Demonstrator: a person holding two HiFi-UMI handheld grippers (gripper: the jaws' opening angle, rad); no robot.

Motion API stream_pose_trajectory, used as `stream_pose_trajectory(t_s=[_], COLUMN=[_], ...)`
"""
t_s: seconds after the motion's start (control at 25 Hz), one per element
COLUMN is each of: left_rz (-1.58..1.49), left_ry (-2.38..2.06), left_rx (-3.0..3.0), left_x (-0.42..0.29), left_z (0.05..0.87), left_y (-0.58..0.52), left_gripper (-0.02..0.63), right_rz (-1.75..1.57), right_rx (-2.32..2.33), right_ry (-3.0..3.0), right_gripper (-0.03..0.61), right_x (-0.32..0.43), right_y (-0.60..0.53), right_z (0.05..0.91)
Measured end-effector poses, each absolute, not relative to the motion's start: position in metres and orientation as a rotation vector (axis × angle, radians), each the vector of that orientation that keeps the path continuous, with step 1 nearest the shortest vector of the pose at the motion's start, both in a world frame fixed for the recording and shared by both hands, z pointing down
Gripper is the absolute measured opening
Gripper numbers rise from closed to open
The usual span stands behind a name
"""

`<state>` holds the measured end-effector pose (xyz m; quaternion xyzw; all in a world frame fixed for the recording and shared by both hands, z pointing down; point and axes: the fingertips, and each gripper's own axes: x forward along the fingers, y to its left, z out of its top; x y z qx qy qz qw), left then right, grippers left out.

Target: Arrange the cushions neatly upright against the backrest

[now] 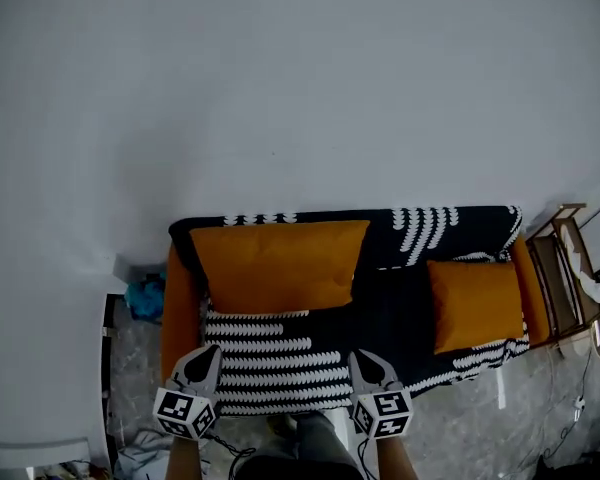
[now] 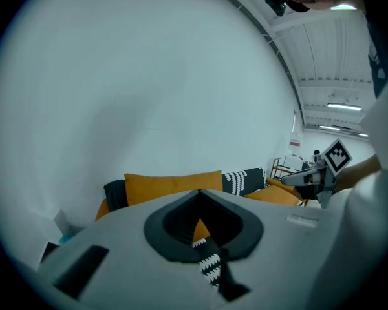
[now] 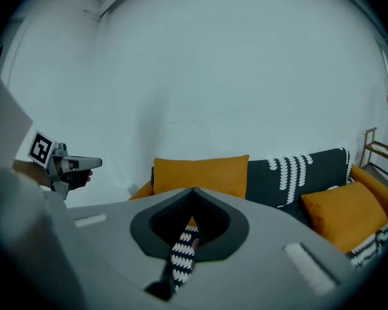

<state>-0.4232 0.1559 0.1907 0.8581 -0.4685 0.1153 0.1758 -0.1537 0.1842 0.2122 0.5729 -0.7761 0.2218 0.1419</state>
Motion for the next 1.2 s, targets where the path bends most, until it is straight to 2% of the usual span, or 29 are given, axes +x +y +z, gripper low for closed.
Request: stream_pose_trajectory(t_s=[0.64,0.88,1.2], left_rz=[0.326,0.332,0.388], left_ry=[-1.039,-0.912,-0.746], left_rx=[2.584,2.660,2.724], left_x=[-0.344,-0.281,-0.160], left_z=[0.163,0.156,0.156], left_y=[0.167,0.162,0.171], left_gripper=[0.000,0.000,0.000], right_rz=[0.572,0.571,0.633], right_rx=[1.864,1.984,2.123], right_ry=[-2.098,-2.023,-1.915], right_gripper=[0.012,0.014,0.012], right_x=[-0.099,-0.048,0.058], right_y=[0.229,0.247,0.287], right_z=[0.163,0.159,0.166])
